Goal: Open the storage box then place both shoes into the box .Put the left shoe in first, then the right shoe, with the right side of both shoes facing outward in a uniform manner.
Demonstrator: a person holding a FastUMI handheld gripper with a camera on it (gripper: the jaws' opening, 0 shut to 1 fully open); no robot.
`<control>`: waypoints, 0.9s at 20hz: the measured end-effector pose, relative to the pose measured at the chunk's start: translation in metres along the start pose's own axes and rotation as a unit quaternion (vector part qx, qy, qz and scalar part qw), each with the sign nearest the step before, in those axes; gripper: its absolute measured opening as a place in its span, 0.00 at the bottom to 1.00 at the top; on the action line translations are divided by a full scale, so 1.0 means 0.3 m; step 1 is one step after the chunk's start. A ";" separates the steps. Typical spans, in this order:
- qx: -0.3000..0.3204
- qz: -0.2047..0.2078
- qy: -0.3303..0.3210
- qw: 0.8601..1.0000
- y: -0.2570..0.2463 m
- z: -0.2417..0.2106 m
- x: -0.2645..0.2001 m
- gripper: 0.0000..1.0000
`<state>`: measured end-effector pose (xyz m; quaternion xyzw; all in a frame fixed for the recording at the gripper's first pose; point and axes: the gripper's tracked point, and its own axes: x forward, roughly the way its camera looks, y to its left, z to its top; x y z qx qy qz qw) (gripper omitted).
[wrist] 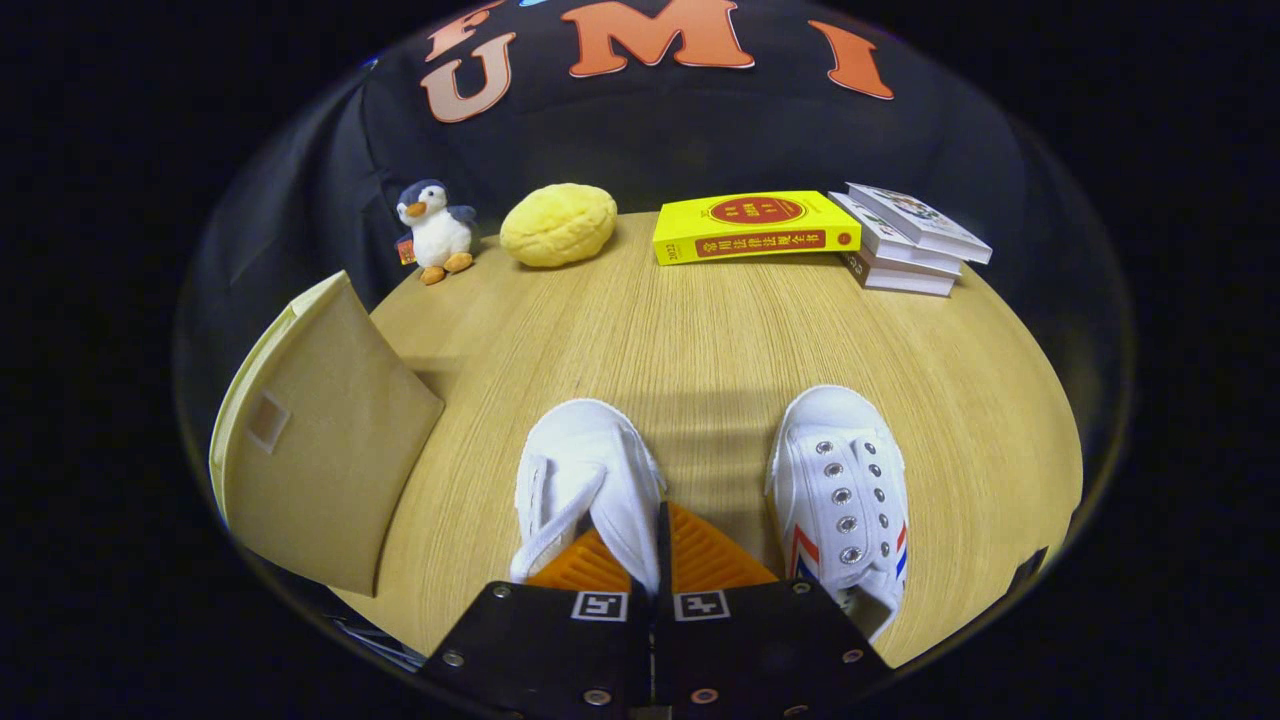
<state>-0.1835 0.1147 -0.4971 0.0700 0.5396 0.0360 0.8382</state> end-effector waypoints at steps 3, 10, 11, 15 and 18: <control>0.019 0.015 0.000 1.000 0.061 0.063 -0.059 0.02; 0.052 0.032 -0.002 0.998 0.238 0.273 -0.197 0.03; 0.055 0.037 -0.002 0.998 0.273 0.294 -0.212 0.03; 0.067 0.053 0.008 0.996 0.419 0.348 -0.260 0.03; 0.064 0.060 0.019 0.996 0.536 0.366 -0.271 0.03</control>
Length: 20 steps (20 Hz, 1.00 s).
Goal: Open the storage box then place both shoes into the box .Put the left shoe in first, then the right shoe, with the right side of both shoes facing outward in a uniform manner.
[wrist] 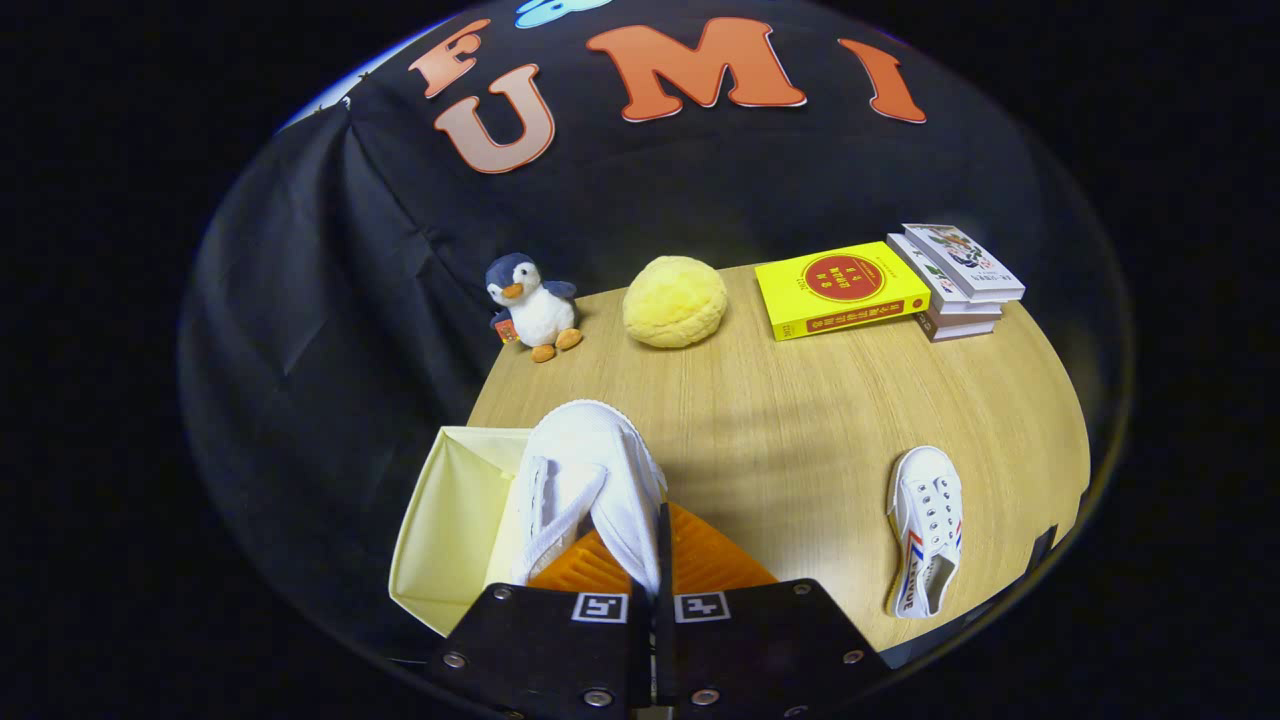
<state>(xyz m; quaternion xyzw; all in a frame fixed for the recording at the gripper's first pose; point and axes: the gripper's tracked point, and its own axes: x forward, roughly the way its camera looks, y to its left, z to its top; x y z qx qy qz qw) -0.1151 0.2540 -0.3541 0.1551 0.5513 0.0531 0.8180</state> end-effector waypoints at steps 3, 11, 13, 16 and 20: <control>-0.004 0.012 0.021 1.000 0.126 -0.019 0.031 0.03; -0.023 0.011 0.081 0.996 0.379 -0.122 0.152 0.03; -0.021 0.000 0.097 0.995 0.401 -0.160 0.188 0.03; -0.007 -0.031 0.116 0.993 0.401 -0.198 0.247 0.03; 0.026 -0.077 0.138 0.987 0.380 -0.252 0.316 0.03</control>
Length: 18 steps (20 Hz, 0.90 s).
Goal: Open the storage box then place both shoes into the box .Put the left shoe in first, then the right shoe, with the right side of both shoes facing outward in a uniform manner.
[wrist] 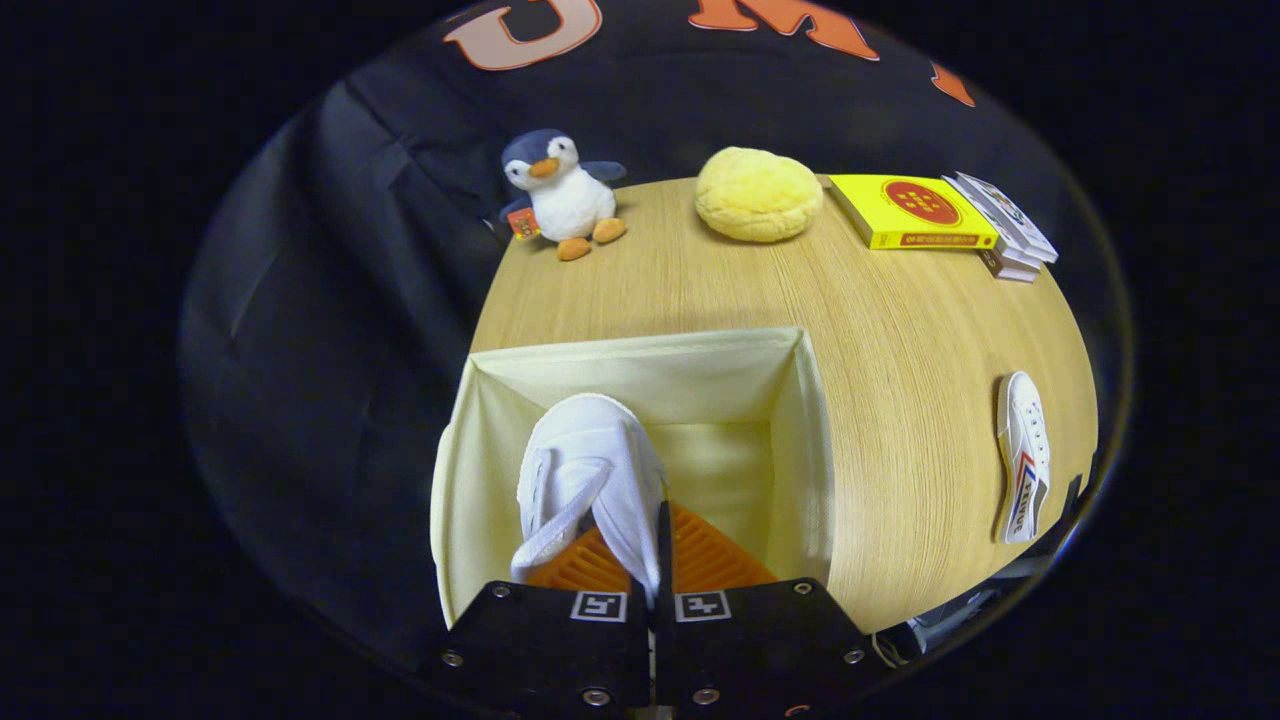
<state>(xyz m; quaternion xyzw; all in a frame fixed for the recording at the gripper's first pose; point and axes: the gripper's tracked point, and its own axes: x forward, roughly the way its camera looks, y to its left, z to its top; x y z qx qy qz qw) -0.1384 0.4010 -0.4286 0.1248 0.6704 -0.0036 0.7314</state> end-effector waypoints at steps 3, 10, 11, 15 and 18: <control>0.028 -0.010 0.010 1.000 0.017 -0.017 0.046 0.03; 0.064 0.057 0.068 0.994 0.145 -0.112 0.081 0.17; 0.061 0.072 0.067 0.993 0.164 -0.105 0.078 0.20; 0.042 0.137 0.064 0.988 0.183 -0.098 -0.020 0.25; 0.014 0.164 0.032 0.986 0.132 -0.052 -0.103 0.40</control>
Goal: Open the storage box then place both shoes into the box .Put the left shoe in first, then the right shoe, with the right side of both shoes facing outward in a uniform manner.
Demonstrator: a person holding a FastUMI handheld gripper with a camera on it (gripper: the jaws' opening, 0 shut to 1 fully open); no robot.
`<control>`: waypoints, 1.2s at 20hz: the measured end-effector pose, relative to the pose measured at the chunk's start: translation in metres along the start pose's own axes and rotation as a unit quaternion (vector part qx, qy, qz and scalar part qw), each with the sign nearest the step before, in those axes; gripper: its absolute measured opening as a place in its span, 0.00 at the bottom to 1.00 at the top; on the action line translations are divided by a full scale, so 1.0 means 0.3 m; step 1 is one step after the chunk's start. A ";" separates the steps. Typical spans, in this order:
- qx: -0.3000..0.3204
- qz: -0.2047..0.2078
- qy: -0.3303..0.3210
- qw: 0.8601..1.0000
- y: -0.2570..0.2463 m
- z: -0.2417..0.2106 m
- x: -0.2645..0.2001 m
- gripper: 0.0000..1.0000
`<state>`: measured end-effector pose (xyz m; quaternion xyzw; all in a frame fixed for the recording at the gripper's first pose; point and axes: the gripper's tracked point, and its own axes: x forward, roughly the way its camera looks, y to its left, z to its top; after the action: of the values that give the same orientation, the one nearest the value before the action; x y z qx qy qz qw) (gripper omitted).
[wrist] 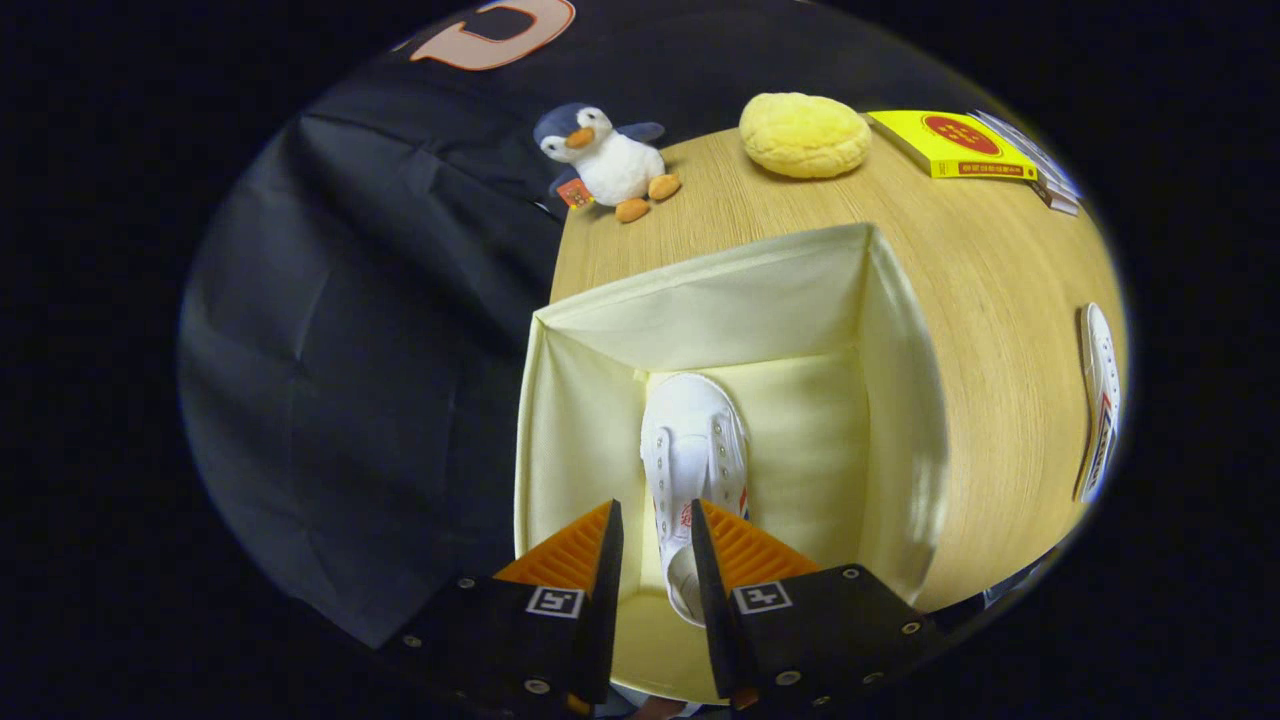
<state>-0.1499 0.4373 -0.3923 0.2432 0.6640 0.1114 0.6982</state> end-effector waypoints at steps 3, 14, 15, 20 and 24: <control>-0.030 0.037 -0.024 0.999 -0.030 0.033 -0.117 0.57; -0.085 -0.059 -0.152 0.983 -0.664 0.154 -0.433 0.90; -0.088 -0.076 -0.156 0.981 -0.735 0.151 -0.449 0.92; -0.078 -0.162 -0.151 0.972 -1.093 0.080 -0.528 0.93; -0.076 -0.213 -0.137 0.964 -1.310 -0.005 -0.564 0.87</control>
<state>-0.2329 0.0199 -0.4362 0.0549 0.5879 -0.0244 0.8067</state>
